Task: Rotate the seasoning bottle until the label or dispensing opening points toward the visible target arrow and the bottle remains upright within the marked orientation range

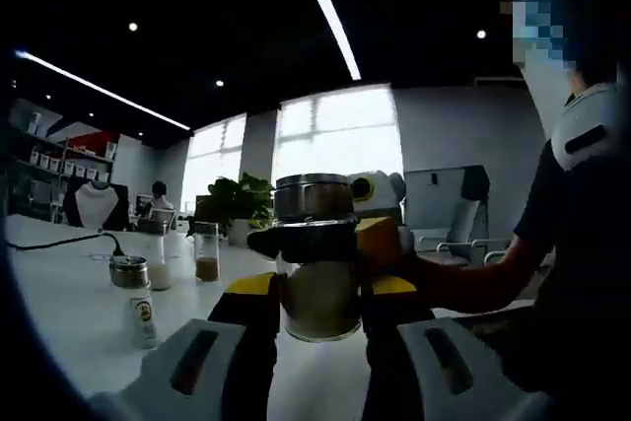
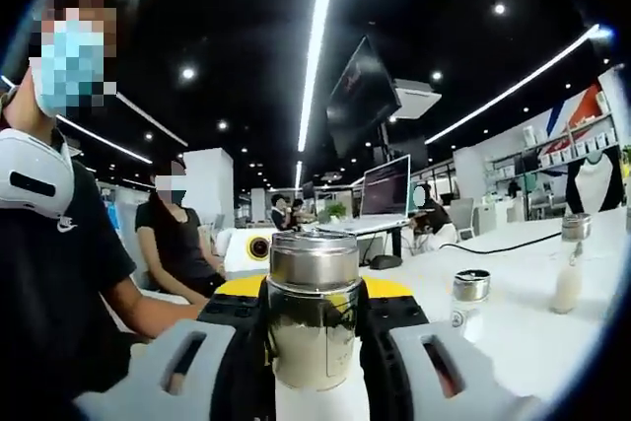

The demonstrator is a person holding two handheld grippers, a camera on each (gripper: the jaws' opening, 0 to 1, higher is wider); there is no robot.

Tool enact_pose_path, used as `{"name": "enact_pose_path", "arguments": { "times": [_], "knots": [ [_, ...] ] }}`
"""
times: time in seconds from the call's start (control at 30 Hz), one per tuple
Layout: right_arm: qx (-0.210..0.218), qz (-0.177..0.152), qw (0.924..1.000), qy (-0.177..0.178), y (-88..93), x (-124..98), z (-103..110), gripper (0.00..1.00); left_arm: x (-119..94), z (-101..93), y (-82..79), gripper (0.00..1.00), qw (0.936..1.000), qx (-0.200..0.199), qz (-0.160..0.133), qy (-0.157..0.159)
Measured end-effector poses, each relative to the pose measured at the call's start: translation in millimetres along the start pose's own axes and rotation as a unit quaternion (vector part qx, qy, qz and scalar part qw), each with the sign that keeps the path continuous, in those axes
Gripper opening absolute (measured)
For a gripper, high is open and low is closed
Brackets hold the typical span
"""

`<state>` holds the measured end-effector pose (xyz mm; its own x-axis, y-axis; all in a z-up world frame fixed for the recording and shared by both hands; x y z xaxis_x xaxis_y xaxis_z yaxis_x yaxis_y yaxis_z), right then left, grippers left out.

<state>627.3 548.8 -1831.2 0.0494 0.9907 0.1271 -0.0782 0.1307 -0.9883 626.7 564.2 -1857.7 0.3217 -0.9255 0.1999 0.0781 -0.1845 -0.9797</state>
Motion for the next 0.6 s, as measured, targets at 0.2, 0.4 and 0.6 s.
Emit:
{"name": "enact_pose_path", "arguments": {
  "times": [0.2, 0.4, 0.6],
  "knots": [
    [-0.014, -0.013, 0.9968, 0.077, -1.9, 3.8, -16.6, 0.32, 3.2, 14.2, -0.7, 0.35, 0.9979, 0.010, -0.003, -0.064],
    [-0.042, -0.008, 0.9811, 0.188, 3.9, 10.3, -34.4, 0.32, 5.2, 30.9, 9.3, 0.37, 0.9883, 0.045, 0.028, -0.143],
    [-0.047, -0.013, 0.9648, 0.259, 7.2, 16.0, -43.8, 0.33, 4.8, 38.9, 12.4, 0.38, 0.9743, 0.095, 0.055, -0.197]
  ]
}}
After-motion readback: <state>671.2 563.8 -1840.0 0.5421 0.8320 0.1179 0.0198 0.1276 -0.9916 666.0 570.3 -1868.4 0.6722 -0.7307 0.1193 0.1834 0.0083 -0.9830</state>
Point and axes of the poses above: the point that each gripper's makers call its tool centre point, and the gripper's own axes: x roughly forward along the fingers, z roughly to its left, y roughly out of its underside, the point moved 3 cm from there along -x, roughly backward along the fingers, and after that the axes turned 2 degrees about x, right-handed, at the moved point
